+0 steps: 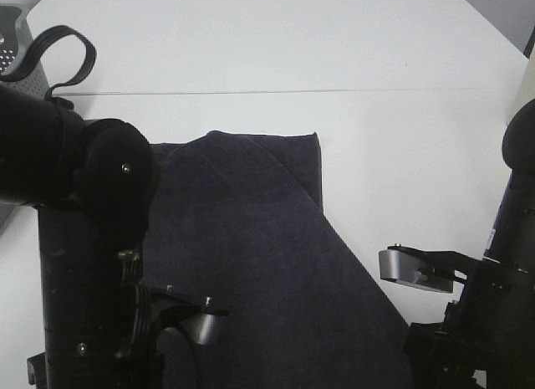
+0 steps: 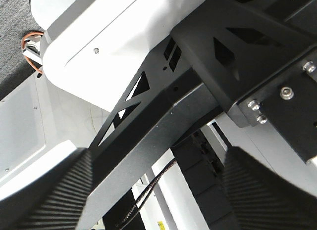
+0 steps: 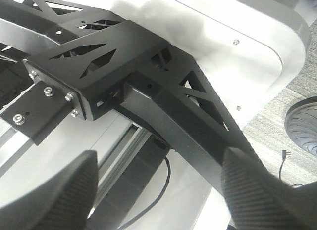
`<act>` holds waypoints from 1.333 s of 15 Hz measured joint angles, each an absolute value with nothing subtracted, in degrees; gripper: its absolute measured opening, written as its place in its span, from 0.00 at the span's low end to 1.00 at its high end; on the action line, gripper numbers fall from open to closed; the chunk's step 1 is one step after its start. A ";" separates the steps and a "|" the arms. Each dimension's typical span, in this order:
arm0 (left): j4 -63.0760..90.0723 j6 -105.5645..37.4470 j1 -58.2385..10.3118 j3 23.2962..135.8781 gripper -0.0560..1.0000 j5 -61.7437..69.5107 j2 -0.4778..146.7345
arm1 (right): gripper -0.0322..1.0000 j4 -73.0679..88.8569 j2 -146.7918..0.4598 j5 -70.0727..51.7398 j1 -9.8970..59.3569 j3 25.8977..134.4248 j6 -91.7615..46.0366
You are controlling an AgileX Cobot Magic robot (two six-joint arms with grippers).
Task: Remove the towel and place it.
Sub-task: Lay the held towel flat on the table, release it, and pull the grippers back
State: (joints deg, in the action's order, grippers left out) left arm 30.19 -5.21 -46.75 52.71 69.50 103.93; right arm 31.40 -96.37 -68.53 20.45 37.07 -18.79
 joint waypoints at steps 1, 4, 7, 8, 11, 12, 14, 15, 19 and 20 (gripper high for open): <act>30.08 -5.21 -46.75 55.06 0.75 69.56 102.22 | 0.71 30.88 -95.74 -69.04 20.45 40.05 -18.56; 27.56 -5.56 -46.70 60.16 0.76 69.67 100.27 | 0.71 29.74 -93.62 -69.27 20.45 45.26 -17.76; 20.23 -5.67 -38.39 72.94 0.76 69.67 99.52 | 0.71 21.66 -90.47 -69.39 20.40 60.56 -11.17; 19.54 -6.13 -34.66 76.03 0.76 69.67 99.52 | 0.71 19.82 -90.47 -69.39 20.28 64.63 -10.31; 18.96 -9.22 -24.47 81.99 0.76 69.67 99.52 | 0.71 21.83 -90.81 -69.44 15.41 74.83 -9.17; 18.74 -10.08 -21.37 83.14 0.76 69.67 99.52 | 0.71 24.01 -91.44 -69.44 12.43 77.01 -9.22; 18.51 -10.60 -16.84 83.82 0.76 69.67 99.52 | 0.71 25.95 -92.59 -69.44 7.22 79.47 -9.85; 18.05 -10.66 -15.13 83.82 0.76 69.73 99.81 | 0.71 25.50 -92.65 -69.44 6.42 79.47 -9.80; 17.65 -11.29 -13.18 85.14 0.77 68.07 104.34 | 0.71 25.73 -96.77 -70.02 4.30 82.51 -12.03; 17.70 -11.63 -13.18 86.75 0.79 67.09 106.57 | 0.71 27.10 -99.87 -69.96 2.41 84.68 -13.41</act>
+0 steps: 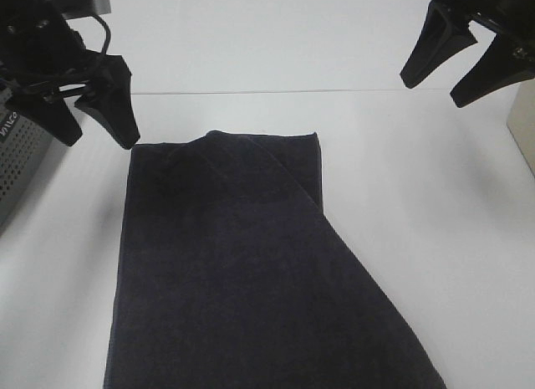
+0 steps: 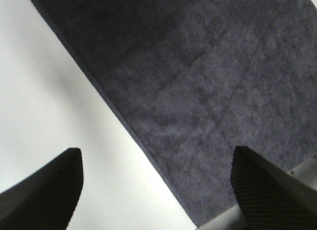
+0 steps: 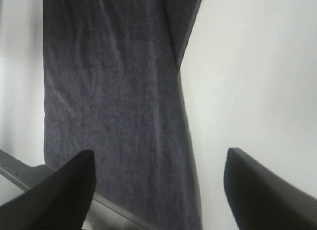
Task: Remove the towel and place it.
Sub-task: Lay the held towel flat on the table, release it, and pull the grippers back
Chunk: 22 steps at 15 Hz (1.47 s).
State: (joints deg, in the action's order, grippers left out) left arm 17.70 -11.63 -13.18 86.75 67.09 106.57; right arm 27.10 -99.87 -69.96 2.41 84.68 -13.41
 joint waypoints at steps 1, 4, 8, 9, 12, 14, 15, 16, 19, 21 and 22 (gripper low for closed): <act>17.70 -12.43 -13.18 89.95 0.80 65.95 110.41 | 0.71 29.28 -104.85 -69.73 0.17 88.18 -15.70; 17.65 -13.01 -13.01 95.68 0.81 65.55 116.83 | 0.71 30.42 -110.58 -69.61 -0.34 92.42 -17.07; 19.02 -13.18 -8.94 108.98 0.81 67.72 130.06 | 0.71 30.94 -118.77 -69.67 -0.34 96.77 -17.19; 20.05 -13.18 -7.45 112.30 0.81 68.70 132.81 | 0.71 31.11 -120.55 -69.67 -0.34 97.80 -17.13; 23.38 -14.67 -3.84 122.33 0.81 69.21 140.32 | 0.71 33.40 -126.45 -69.67 -0.34 103.02 -17.30; 25.50 -15.01 -1.95 127.71 0.81 69.27 144.90 | 0.71 35.87 -132.24 -69.67 -0.34 109.03 -18.74; 25.44 -15.18 -1.78 127.83 0.81 69.27 145.53 | 0.71 36.44 -134.07 -69.67 -0.34 110.81 -18.79; 25.44 -15.41 -1.78 128.00 0.81 69.39 146.22 | 0.71 36.73 -135.56 -69.44 -0.34 112.24 -18.85; 25.44 -15.70 -1.78 128.00 0.81 69.61 147.14 | 0.71 37.99 -137.91 -68.30 -0.34 114.88 -18.96; 25.44 -16.10 -1.78 128.00 0.81 69.67 147.59 | 0.71 40.22 -141.46 -66.29 0.11 117.91 -20.05; 25.44 -16.21 -1.78 128.00 0.81 69.67 147.59 | 0.71 40.22 -142.38 -65.37 0.74 118.03 -20.17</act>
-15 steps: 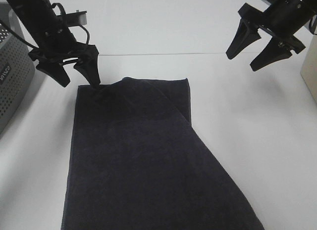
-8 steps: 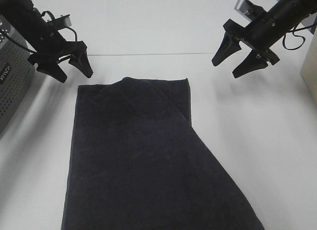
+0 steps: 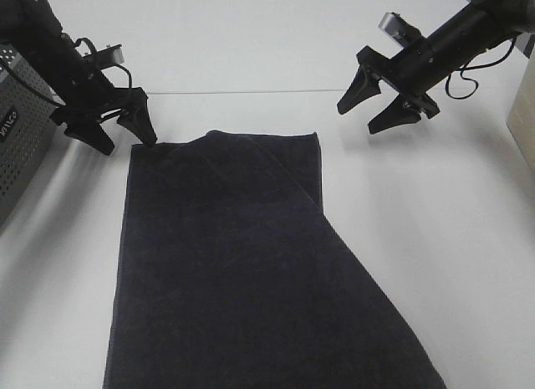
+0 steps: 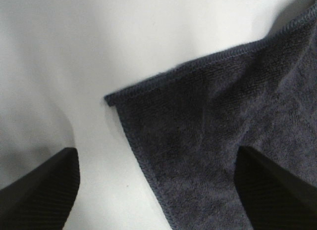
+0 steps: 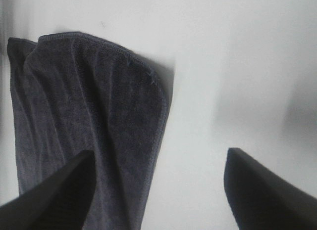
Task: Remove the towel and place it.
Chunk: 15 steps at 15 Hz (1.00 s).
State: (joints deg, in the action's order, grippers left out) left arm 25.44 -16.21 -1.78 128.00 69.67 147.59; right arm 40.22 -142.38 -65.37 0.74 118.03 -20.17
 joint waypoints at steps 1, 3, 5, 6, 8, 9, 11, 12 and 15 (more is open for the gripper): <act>25.44 -16.21 -1.78 128.00 0.81 69.67 147.59 | 0.71 40.05 -143.41 -64.74 1.83 118.03 -20.17; 25.50 -16.21 -1.78 128.00 0.81 69.67 147.59 | 0.71 38.96 -144.96 -63.48 3.78 118.03 -20.11; 25.67 -16.21 -1.78 128.00 0.81 69.67 147.59 | 0.71 38.90 -145.47 -62.91 4.30 118.03 -20.00; 25.78 -16.21 -1.78 128.00 0.81 69.67 147.71 | 0.71 38.85 -145.59 -62.22 4.35 118.03 -19.77; 26.24 -16.33 -1.78 128.11 0.81 69.67 148.63 | 0.71 38.79 -145.59 -60.28 4.47 118.03 -19.71; 26.53 -16.33 -1.78 128.29 0.81 69.67 148.80 | 0.71 38.62 -145.59 -59.59 4.58 118.03 -19.71; 27.16 -16.33 -1.78 128.51 0.81 69.67 149.14 | 0.71 38.04 -145.59 -57.41 5.39 118.03 -19.71; 27.33 -16.33 -1.78 128.57 0.81 69.73 149.20 | 0.71 37.76 -145.59 -56.15 5.61 118.03 -19.48; 27.33 -16.33 -1.78 128.63 0.81 69.73 149.26 | 0.71 35.35 -145.76 -55.52 5.84 118.03 -17.07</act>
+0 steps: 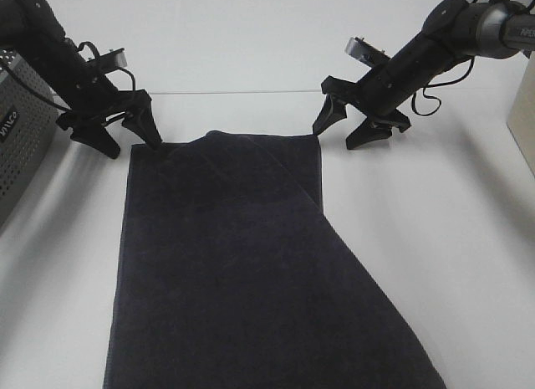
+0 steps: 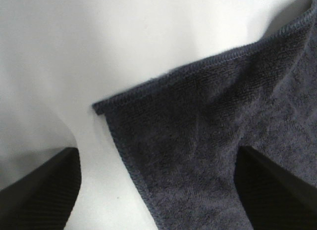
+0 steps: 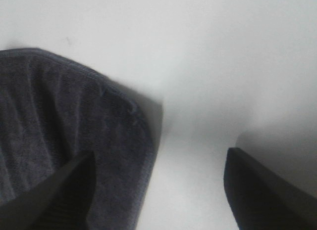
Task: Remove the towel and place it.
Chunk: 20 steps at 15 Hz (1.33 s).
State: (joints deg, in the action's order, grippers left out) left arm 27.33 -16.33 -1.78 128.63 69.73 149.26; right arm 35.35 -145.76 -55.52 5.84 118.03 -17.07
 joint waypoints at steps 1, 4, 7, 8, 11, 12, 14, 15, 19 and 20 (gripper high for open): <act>27.44 -16.27 -1.78 128.63 0.81 69.73 149.26 | 0.71 34.72 -145.93 -55.52 5.90 118.14 -16.10; 27.56 -16.27 -1.78 128.63 0.81 69.73 149.26 | 0.71 35.64 -146.73 -55.98 6.07 118.83 -15.30; 28.25 -16.27 -1.83 128.63 0.81 69.73 149.26 | 0.71 37.13 -147.25 -55.35 7.16 119.06 -15.30; 28.76 -16.27 -2.12 128.63 0.81 69.73 149.37 | 0.71 37.07 -147.25 -54.72 7.91 119.12 -15.30; 29.11 -15.70 -4.53 128.63 0.79 69.73 149.48 | 0.71 36.84 -147.71 -53.63 9.74 119.23 -14.09; 29.22 -15.58 -5.56 128.63 0.78 69.67 149.66 | 0.70 37.07 -147.99 -53.23 10.26 119.40 -13.69; 30.25 -15.18 -8.14 128.74 0.76 69.67 150.06 | 0.68 37.87 -148.74 -52.65 11.80 119.69 -12.78; 30.48 -15.07 -8.42 128.74 0.76 69.67 150.11 | 0.66 38.04 -148.97 -52.48 12.09 119.75 -12.49; 30.88 -14.50 -8.48 128.74 0.69 69.56 150.29 | 0.55 38.96 -149.94 -51.62 12.03 120.03 -11.06; 30.83 -14.50 -8.48 128.74 0.68 69.50 150.29 | 0.51 38.50 -150.06 -51.28 12.03 120.03 -10.71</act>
State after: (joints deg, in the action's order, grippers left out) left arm 30.83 -14.50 -8.48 128.74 69.50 150.29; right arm 38.50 -150.06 -51.28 12.03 120.03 -10.71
